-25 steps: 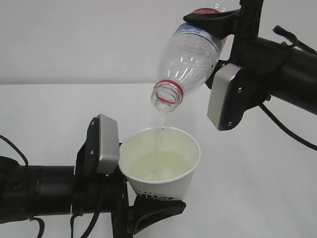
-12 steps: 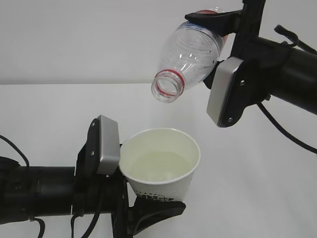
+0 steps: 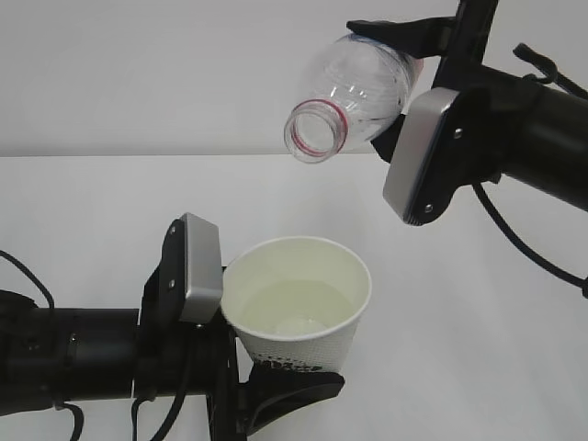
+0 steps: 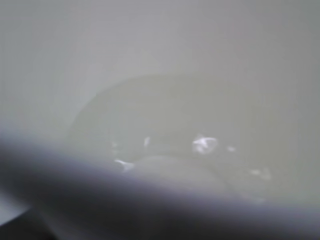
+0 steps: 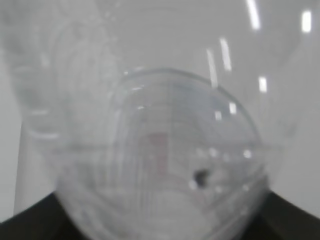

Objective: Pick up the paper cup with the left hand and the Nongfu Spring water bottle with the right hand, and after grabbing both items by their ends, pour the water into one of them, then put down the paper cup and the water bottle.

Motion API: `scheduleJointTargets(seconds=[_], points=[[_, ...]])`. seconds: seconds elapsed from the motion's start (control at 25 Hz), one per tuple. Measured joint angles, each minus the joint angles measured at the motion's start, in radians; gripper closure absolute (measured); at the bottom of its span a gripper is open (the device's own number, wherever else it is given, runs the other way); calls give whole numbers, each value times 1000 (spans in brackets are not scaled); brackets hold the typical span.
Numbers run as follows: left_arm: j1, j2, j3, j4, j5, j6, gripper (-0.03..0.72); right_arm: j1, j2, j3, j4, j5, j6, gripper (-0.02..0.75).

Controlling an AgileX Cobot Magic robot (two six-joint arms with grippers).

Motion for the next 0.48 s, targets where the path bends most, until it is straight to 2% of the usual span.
scheduleJointTargets(seconds=[0.24, 0.48], points=[[0, 0, 0, -2, 0, 0, 187, 0, 0, 0, 5, -2, 90, 262], [0, 0, 0, -2, 0, 0, 187, 0, 0, 0, 57, -2, 174, 262]])
